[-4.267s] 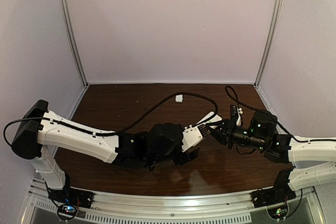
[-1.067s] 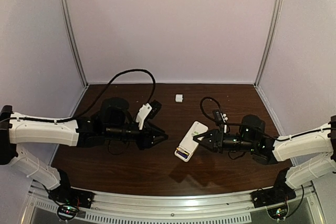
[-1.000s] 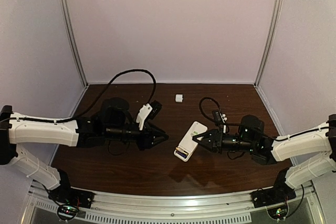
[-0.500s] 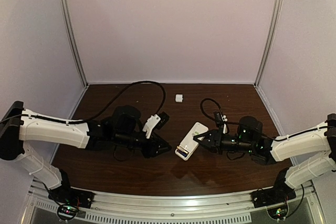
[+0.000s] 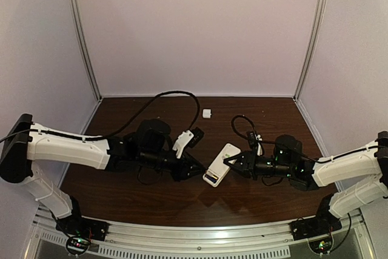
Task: Load the batteries into the remote control
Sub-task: Load the battery into the battery compartment.
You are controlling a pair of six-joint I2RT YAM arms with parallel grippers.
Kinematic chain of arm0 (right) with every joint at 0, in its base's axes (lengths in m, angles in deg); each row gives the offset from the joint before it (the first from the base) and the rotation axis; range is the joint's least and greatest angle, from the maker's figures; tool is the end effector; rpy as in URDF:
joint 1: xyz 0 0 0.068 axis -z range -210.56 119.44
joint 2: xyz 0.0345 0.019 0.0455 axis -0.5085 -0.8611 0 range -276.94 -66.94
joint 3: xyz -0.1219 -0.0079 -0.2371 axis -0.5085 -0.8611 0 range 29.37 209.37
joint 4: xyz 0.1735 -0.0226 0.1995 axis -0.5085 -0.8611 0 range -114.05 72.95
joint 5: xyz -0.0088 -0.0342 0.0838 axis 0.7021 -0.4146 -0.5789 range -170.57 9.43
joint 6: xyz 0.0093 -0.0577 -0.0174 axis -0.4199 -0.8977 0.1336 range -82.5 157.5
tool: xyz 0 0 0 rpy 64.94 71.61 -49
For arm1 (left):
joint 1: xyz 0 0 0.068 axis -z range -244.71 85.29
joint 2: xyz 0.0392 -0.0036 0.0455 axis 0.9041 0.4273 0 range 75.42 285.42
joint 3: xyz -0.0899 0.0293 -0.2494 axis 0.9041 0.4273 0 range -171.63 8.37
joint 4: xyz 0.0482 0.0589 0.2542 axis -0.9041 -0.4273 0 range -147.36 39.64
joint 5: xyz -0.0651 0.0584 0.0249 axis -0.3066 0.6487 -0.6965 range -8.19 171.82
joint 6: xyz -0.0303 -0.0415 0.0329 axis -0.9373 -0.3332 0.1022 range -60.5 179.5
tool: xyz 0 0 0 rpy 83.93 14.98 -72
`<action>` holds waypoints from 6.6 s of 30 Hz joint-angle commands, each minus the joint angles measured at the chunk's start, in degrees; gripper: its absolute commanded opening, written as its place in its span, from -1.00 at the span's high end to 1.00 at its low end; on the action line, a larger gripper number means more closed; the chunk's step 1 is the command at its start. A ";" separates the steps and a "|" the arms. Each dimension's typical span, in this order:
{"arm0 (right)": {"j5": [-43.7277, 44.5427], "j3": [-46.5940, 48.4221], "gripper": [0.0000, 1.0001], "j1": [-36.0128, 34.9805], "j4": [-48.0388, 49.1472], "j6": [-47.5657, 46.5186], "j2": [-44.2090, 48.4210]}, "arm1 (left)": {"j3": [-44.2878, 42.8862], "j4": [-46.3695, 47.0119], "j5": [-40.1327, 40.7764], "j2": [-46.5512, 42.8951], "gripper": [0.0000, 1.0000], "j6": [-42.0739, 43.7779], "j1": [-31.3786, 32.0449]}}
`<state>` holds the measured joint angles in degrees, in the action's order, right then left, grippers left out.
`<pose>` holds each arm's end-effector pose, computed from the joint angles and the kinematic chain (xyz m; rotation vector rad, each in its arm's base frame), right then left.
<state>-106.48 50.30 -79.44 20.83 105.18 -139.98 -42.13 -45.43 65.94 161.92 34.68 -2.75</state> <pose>0.1539 0.2065 0.1719 -0.0290 2.2271 1.7162 0.1498 -0.3078 0.2119 0.9127 2.1431 -1.1364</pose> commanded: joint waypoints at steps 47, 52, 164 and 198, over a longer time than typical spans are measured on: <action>1.03 0.28 1.00 -0.27 3.16 2.31 1.59 | -5.66 -3.21 -0.40 6.40 1.00 1.70 1.82; 1.25 -0.09 1.00 -0.25 2.39 2.13 2.29 | -5.12 -3.78 1.32 4.99 0.85 1.71 1.86; 1.27 -0.19 1.00 -0.25 2.25 2.92 4.21 | -9.62 -7.07 -0.42 6.01 0.76 5.84 0.80; 1.01 0.18 1.00 -0.25 6.68 4.46 5.60 | -14.55 -15.17 11.15 11.12 0.90 7.70 4.50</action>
<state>-104.49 49.51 -79.33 19.48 108.02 -136.90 -54.79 -58.40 72.82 170.53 41.04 0.09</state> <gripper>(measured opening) 0.167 0.059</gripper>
